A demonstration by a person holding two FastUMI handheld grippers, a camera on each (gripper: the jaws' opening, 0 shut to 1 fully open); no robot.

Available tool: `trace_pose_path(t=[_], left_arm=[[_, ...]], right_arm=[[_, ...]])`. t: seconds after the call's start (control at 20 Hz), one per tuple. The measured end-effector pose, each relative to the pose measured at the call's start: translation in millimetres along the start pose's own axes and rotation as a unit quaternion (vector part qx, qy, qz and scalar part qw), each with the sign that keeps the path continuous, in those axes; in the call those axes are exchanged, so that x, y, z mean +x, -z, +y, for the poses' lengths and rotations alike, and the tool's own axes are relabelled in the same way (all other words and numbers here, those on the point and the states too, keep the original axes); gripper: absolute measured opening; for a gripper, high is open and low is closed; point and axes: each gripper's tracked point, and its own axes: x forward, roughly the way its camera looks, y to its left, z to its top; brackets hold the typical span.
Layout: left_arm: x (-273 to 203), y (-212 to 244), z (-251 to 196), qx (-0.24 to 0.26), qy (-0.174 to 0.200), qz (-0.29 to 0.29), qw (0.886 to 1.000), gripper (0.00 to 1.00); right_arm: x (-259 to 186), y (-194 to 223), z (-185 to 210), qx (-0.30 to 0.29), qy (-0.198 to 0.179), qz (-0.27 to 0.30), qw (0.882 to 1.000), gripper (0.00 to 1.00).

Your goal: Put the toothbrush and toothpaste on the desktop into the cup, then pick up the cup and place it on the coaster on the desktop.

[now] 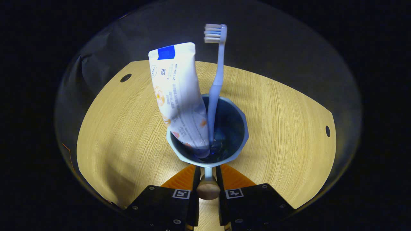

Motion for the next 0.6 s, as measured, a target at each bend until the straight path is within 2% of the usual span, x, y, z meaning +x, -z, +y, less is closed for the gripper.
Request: trace_pose_path(t=[0.15,0.25,0.3,0.4,0.6], left_arm=[[3,8,-2,-0.002,0.0,0.014,1.0,0.97],[3,10,-1,-0.003,-0.001,0.019,1.0,0.97],[4,12,0,-0.004,-0.004,0.02,1.0,0.97],[5,16,0,-0.008,-0.008,0.025,1.0,0.98],[6,15,-3,-0.014,-0.004,0.021,1.0,0.97]], right_arm=[[2,2,0,0.004,-0.004,-0.001,1.0,0.26],[-1,12,9,0.002,-0.024,0.012,1.0,0.29],[3,18,10,0.007,-0.033,0.01,0.999,0.36],[4,19,10,0.02,-0.037,-0.006,0.999,0.47],[-1,10,8,0.059,-0.045,-0.057,0.996,0.49]])
